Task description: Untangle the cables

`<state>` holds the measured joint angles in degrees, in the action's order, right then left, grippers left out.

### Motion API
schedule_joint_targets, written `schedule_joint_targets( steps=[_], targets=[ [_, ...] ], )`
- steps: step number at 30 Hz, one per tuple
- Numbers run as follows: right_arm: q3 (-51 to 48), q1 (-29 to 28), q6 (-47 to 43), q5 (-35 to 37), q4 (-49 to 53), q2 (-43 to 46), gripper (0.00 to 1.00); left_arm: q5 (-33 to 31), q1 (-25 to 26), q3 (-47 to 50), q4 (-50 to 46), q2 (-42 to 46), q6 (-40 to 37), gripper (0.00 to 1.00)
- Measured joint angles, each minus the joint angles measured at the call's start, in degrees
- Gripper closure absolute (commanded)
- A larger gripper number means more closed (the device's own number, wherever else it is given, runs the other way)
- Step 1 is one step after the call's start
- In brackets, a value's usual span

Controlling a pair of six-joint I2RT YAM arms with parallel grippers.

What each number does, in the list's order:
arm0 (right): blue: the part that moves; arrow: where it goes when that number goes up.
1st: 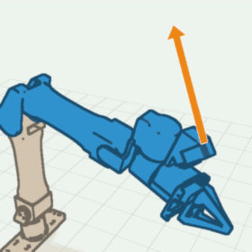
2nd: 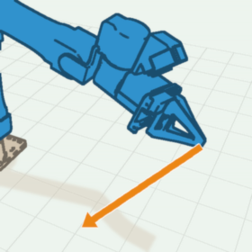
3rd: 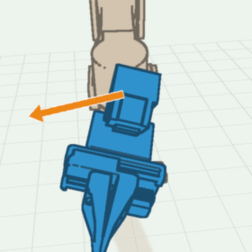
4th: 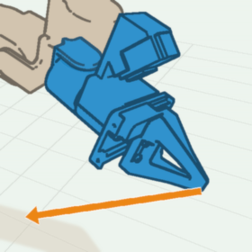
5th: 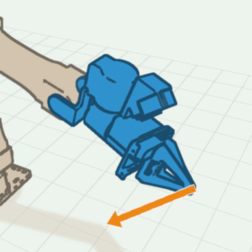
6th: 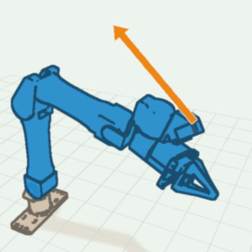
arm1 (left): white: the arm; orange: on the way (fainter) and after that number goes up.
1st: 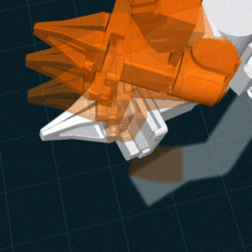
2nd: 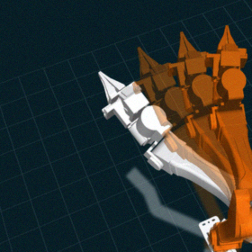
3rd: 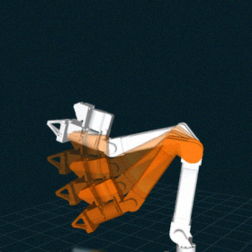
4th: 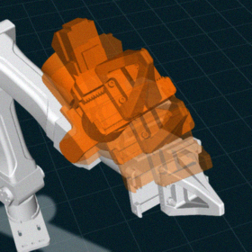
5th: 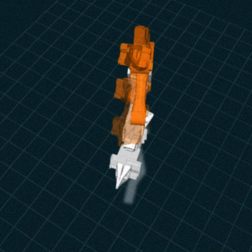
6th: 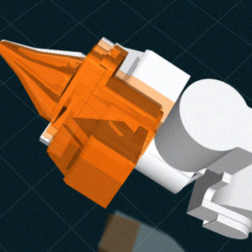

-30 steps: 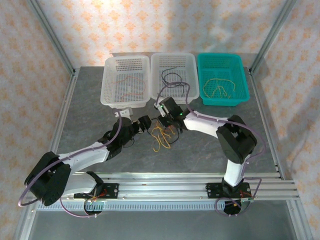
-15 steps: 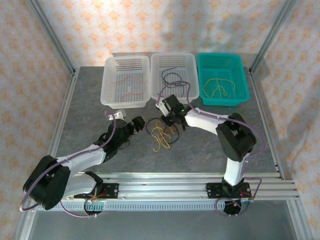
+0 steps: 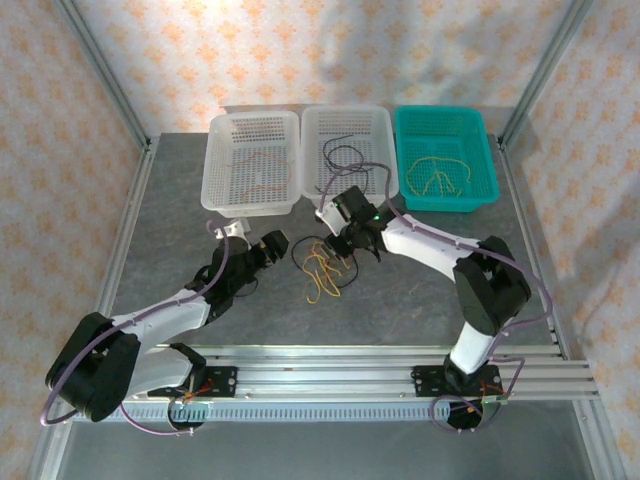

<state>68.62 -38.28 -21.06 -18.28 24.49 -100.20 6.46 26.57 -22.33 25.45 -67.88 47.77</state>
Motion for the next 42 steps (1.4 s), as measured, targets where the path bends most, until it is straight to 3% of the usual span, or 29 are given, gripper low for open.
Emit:
schedule_joint_targets(
  steps=[11,17,21,31,42],
  targets=[
    [1.3,0.0,0.6,3.2,-1.2,-7.4,0.67,0.9,0.0,0.0,1.4,-0.5,0.2,0.2],
    [2.7,0.0,1.8,2.9,-2.5,-8.0,0.92,0.5,0.0,-0.1,0.4,0.0,-0.5,0.19],
    [1.9,0.0,2.7,3.0,-3.4,-6.7,1.0,-0.6,0.1,-1.8,-2.3,0.4,-2.5,0.19],
    [-1.6,0.0,4.9,6.2,-4.2,7.4,1.0,-1.6,1.0,-8.5,-7.1,0.4,-9.2,0.17],
    [-1.2,0.4,7.4,12.0,-5.6,18.3,1.0,1.4,-2.4,-18.6,-14.8,3.4,-20.0,0.15]
  ],
)
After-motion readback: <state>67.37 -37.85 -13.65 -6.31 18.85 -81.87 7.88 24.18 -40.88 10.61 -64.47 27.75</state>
